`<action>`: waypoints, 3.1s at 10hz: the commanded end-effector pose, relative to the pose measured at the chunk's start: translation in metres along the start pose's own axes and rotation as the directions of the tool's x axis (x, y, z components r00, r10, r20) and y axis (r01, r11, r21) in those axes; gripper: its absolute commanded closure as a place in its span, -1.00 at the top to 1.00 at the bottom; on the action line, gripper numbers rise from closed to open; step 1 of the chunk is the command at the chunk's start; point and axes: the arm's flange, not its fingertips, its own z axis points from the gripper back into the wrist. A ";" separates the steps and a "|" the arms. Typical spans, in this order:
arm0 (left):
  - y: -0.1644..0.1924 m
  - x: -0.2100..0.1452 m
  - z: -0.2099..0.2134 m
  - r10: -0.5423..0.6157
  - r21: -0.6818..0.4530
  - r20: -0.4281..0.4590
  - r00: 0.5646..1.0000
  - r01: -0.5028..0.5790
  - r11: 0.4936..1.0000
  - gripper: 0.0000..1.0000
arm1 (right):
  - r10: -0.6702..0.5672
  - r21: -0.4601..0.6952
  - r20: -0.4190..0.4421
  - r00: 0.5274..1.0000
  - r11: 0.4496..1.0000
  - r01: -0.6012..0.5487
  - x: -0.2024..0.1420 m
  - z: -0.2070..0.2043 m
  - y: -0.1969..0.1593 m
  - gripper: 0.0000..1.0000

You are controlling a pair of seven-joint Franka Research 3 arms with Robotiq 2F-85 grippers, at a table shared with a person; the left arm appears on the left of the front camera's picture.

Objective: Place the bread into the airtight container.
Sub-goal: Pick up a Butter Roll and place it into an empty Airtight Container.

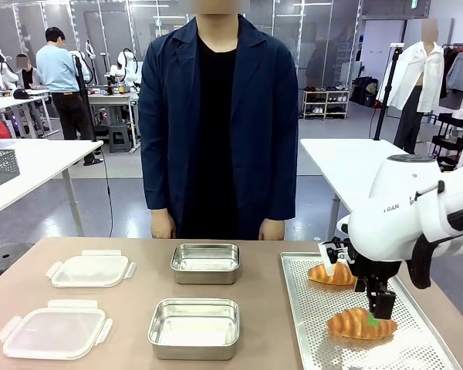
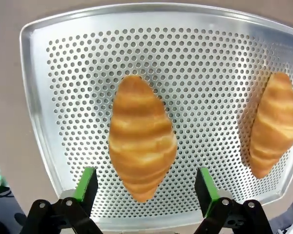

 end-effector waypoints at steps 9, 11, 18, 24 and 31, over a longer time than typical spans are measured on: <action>-0.001 0.001 0.000 -0.006 -0.005 0.002 1.000 0.006 1.000 1.00 | 0.031 0.049 0.045 0.999 0.998 -0.033 0.001 -0.051 0.009 0.93; -0.001 0.001 0.000 -0.006 -0.005 0.002 1.000 0.006 1.000 1.00 | 0.020 0.043 0.024 1.000 0.999 -0.021 0.001 -0.052 0.011 0.65; -0.001 0.001 0.000 -0.006 -0.005 0.002 1.000 0.006 1.000 1.00 | -0.003 0.065 -0.002 1.000 0.998 0.003 -0.003 -0.030 0.007 -0.30; -0.001 0.001 0.000 -0.006 -0.005 0.002 1.000 0.006 1.000 1.00 | 0.003 -0.043 -0.040 0.999 0.999 -0.004 0.073 0.085 0.020 -0.30; -0.001 0.001 0.000 -0.006 -0.005 0.002 1.000 0.006 1.000 1.00 | 0.148 -0.003 -0.062 0.987 0.989 -0.149 0.280 0.110 0.050 -0.30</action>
